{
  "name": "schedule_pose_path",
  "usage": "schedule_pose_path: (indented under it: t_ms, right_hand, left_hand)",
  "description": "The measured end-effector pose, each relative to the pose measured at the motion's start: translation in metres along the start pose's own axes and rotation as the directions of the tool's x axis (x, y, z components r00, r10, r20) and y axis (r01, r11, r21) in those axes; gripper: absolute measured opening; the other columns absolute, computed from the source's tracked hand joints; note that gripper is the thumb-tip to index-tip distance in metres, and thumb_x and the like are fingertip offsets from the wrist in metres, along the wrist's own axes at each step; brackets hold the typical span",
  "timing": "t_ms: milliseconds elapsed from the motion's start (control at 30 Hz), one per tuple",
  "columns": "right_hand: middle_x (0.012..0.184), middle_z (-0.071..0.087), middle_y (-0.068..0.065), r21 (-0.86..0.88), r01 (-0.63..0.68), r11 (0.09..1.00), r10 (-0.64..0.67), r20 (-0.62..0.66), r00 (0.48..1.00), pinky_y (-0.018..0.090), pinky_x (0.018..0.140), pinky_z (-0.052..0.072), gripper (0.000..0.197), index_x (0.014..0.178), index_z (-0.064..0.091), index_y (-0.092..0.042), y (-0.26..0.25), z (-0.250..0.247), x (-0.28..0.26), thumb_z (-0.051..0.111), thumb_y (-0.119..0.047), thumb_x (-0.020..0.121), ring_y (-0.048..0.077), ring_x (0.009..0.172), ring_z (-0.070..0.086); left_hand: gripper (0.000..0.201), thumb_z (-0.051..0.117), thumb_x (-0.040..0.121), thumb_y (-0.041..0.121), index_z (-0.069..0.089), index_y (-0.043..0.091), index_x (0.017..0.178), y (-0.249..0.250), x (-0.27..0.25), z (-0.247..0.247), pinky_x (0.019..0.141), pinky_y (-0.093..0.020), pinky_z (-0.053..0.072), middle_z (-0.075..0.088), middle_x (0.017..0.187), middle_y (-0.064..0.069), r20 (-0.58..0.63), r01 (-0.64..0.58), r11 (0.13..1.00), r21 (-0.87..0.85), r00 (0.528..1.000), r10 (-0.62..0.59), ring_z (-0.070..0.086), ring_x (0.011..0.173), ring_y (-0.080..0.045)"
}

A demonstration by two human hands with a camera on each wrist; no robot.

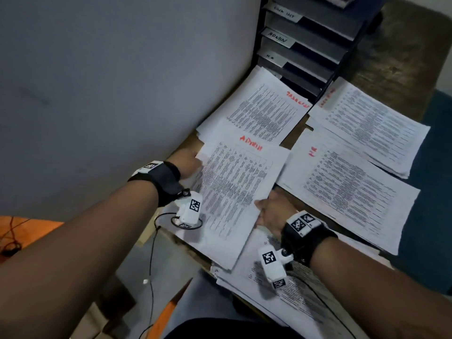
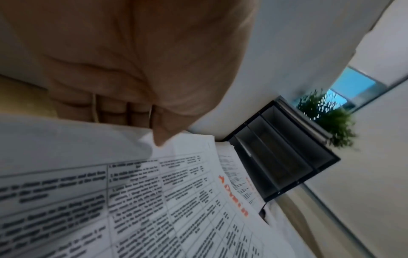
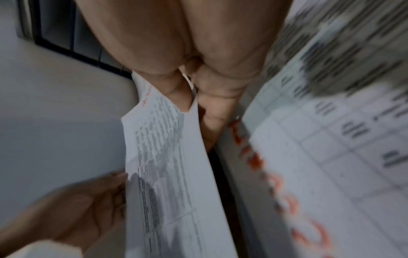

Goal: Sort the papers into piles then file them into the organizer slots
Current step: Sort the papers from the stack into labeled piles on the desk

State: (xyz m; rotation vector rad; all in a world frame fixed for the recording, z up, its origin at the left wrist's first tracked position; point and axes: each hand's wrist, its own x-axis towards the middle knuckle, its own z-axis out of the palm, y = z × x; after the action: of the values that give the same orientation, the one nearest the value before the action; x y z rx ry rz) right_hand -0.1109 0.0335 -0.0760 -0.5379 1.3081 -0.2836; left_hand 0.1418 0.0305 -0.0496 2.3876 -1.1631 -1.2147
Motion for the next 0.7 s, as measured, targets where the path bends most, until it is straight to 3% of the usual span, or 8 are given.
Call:
schedule_pose_path:
  t_ms: [100, 167, 333, 433, 500, 567, 633, 700]
  right_hand:
    - [0.105, 0.059, 0.021, -0.061, -0.15, 0.987, 0.157, 0.118, 0.981, 0.055, 0.082, 0.055, 0.027, 0.121, 0.041, -0.006, 0.006, 0.027, -0.004, 0.046, 0.006, 0.097, 0.037, 0.092, 0.064]
    - [0.102, 0.053, 0.023, -0.13, -0.226, 0.966, 0.243, 0.135, 0.961, 0.058, 0.09, 0.052, 0.011, 0.102, 0.039, -0.003, 0.01, 0.04, -0.007, 0.045, 0.006, 0.098, 0.044, 0.1, 0.061]
    - [0.088, 0.055, 0.026, -0.156, -0.364, 0.918, 0.38, 0.09, 0.921, 0.05, 0.104, 0.044, 0.024, 0.08, 0.036, -0.006, 0.02, 0.069, -0.006, 0.032, -0.001, 0.103, 0.049, 0.125, 0.05]
    - [0.134, 0.048, 0.036, -0.093, -0.46, 0.883, 0.467, 0.092, 0.879, 0.043, 0.091, 0.046, 0.034, 0.084, 0.044, 0.001, 0.023, 0.075, 0.007, 0.023, -0.017, 0.106, 0.044, 0.131, 0.045]
    - [0.145, 0.042, 0.031, -0.131, -0.505, 0.853, 0.515, 0.065, 0.855, 0.037, 0.093, 0.046, 0.039, 0.108, 0.05, 0.0, 0.025, 0.077, 0.015, 0.019, -0.023, 0.107, 0.039, 0.134, 0.043]
    - [0.141, 0.047, 0.029, -0.207, -0.48, 0.853, 0.497, 0.038, 0.867, 0.029, 0.082, 0.057, 0.037, 0.122, 0.048, 0.003, 0.028, 0.08, 0.022, 0.023, -0.021, 0.108, 0.037, 0.13, 0.049]
    - [0.131, 0.055, 0.031, -0.274, -0.42, 0.865, 0.451, 0.059, 0.891, 0.029, 0.045, 0.056, 0.04, 0.12, 0.049, 0.008, 0.034, 0.081, 0.023, 0.026, -0.021, 0.108, 0.038, 0.115, 0.061]
    - [0.102, 0.065, 0.022, -0.338, -0.37, 0.865, 0.419, 0.085, 0.904, 0.023, 0.033, 0.047, 0.034, 0.111, 0.054, -0.001, 0.032, 0.08, 0.014, 0.027, -0.022, 0.107, 0.027, 0.076, 0.071]
  left_hand:
    - [0.028, 0.041, 0.096, 0.001, 0.058, -0.002, 0.118, -0.013, -0.002, -0.001, 0.079, -0.033, 0.04, 0.061, 0.122, -0.022, -0.105, -0.002, 0.971, 0.238, 0.994, 0.028, 0.058, 0.11, -0.038]
    - [0.029, 0.041, 0.097, 0.005, 0.056, 0.001, 0.121, -0.019, -0.002, 0.001, 0.077, -0.033, 0.041, 0.063, 0.122, -0.02, -0.139, 0.018, 0.938, 0.346, 0.99, 0.032, 0.06, 0.108, -0.039]
    - [0.044, 0.049, 0.091, 0.011, 0.039, 0.002, 0.133, -0.028, -0.007, 0.007, 0.089, -0.042, 0.048, 0.054, 0.129, -0.022, -0.17, 0.111, 0.893, 0.435, 0.985, -0.04, 0.057, 0.115, -0.041]
    - [0.063, 0.061, 0.085, 0.02, 0.031, 0.008, 0.139, -0.034, -0.011, 0.016, 0.097, -0.049, 0.044, 0.041, 0.138, -0.021, -0.229, 0.118, 0.883, 0.454, 0.973, -0.013, 0.045, 0.125, -0.041]
    - [0.075, 0.064, 0.081, 0.025, 0.027, 0.014, 0.145, -0.04, -0.014, 0.022, 0.101, -0.05, 0.042, 0.036, 0.141, -0.018, -0.264, 0.073, 0.847, 0.526, 0.961, 0.081, 0.039, 0.128, -0.04]
    - [0.077, 0.064, 0.079, 0.028, 0.029, 0.02, 0.147, -0.042, -0.016, 0.028, 0.108, -0.051, 0.034, 0.031, 0.147, -0.016, -0.257, 0.015, 0.792, 0.611, 0.949, 0.181, 0.033, 0.134, -0.039]
    - [0.072, 0.063, 0.08, 0.031, 0.034, 0.026, 0.146, -0.041, -0.017, 0.034, 0.112, -0.052, 0.027, 0.027, 0.151, -0.014, -0.203, -0.037, 0.769, 0.639, 0.955, 0.215, 0.028, 0.139, -0.037]
    - [0.063, 0.06, 0.083, 0.034, 0.04, 0.029, 0.143, -0.041, -0.016, 0.039, 0.112, -0.05, 0.029, 0.031, 0.15, -0.011, -0.133, -0.081, 0.775, 0.626, 0.969, 0.208, 0.03, 0.138, -0.034]
